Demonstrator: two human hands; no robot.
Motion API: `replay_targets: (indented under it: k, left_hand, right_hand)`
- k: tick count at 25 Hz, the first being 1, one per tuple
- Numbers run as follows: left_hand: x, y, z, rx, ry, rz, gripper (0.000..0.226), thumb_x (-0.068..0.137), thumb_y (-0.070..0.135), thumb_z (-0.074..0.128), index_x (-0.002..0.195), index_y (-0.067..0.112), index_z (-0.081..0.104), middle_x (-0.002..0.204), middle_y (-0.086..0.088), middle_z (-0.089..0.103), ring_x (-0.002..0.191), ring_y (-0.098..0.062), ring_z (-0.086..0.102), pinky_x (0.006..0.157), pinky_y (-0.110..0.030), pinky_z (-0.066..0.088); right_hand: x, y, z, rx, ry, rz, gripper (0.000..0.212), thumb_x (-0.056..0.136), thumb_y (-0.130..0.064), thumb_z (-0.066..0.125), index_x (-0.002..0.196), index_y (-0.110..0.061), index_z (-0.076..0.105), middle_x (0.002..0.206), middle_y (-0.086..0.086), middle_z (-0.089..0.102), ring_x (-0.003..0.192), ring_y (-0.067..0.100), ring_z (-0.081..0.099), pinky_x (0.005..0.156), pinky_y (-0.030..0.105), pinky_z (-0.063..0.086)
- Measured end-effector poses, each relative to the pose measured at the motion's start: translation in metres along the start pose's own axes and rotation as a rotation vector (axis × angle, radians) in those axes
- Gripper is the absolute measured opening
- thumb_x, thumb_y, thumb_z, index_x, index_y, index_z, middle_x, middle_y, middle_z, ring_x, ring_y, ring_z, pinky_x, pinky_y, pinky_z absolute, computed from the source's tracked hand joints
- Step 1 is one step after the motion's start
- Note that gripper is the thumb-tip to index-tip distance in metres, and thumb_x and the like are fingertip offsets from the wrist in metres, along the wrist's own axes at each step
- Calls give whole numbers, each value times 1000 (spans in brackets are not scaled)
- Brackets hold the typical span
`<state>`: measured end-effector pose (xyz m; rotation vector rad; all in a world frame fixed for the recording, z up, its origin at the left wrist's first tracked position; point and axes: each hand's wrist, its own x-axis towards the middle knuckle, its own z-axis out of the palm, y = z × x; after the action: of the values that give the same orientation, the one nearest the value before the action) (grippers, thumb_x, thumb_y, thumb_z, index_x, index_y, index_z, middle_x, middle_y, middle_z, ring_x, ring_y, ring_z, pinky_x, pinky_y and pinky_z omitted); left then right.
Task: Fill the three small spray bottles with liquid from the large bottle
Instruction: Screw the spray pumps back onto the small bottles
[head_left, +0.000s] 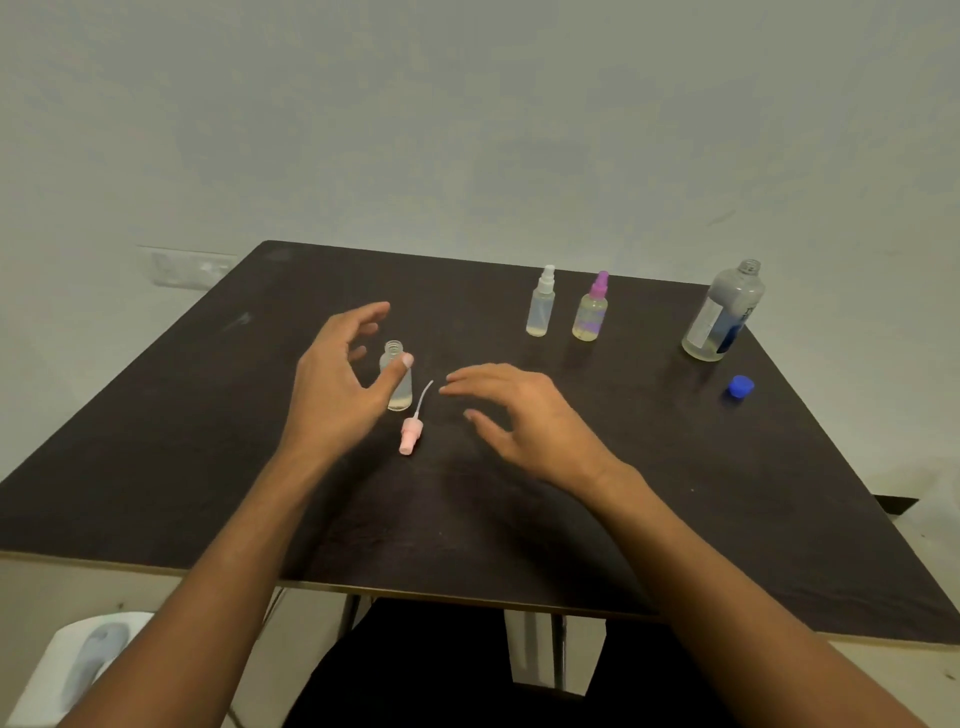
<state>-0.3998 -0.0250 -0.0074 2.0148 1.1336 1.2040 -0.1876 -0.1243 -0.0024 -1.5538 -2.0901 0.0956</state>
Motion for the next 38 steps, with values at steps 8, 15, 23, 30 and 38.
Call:
replay_targets:
  k: [8, 15, 23, 30, 38]
  left_hand:
    - [1, -40, 14, -20, -200, -172, 62, 88, 22, 82, 144, 23, 56, 131, 7, 68, 118, -5, 64, 102, -22, 51]
    - [2, -41, 18, -2, -142, -203, 40, 90, 18, 81, 127, 21, 67, 110, 11, 73, 96, 9, 65, 87, -9, 51]
    - [7, -15, 25, -35, -173, -157, 45, 89, 20, 82, 131, 24, 67, 114, 13, 73, 103, 6, 67, 86, -3, 47]
    - [6, 31, 57, -73, -253, -50, 47, 90, 23, 81, 134, 26, 66, 110, 17, 70, 98, 14, 63, 78, 5, 44]
    - [-1, 67, 86, -111, -348, 25, 49, 89, 23, 81, 136, 25, 66, 108, 21, 67, 89, 27, 59, 77, 6, 43]
  right_hand:
    - [22, -14, 50, -137, -244, -171, 39, 101, -7, 56, 135, -20, 69, 143, 1, 62, 128, 21, 58, 99, 40, 56]
    - [24, -13, 51, -86, -199, -185, 30, 103, -10, 56, 127, -17, 73, 134, 3, 67, 123, 20, 61, 98, 38, 54]
    - [24, -5, -22, 131, 212, 43, 28, 98, -17, 72, 126, -21, 74, 120, -8, 75, 110, -2, 67, 99, 12, 52]
    - [17, -4, -108, 469, 480, 161, 31, 96, -20, 79, 125, -11, 71, 114, 3, 78, 108, 13, 76, 98, 33, 61]
    - [-1, 3, -131, 471, 495, 203, 36, 96, -19, 78, 128, -7, 68, 115, 7, 78, 107, 13, 77, 97, 36, 62]
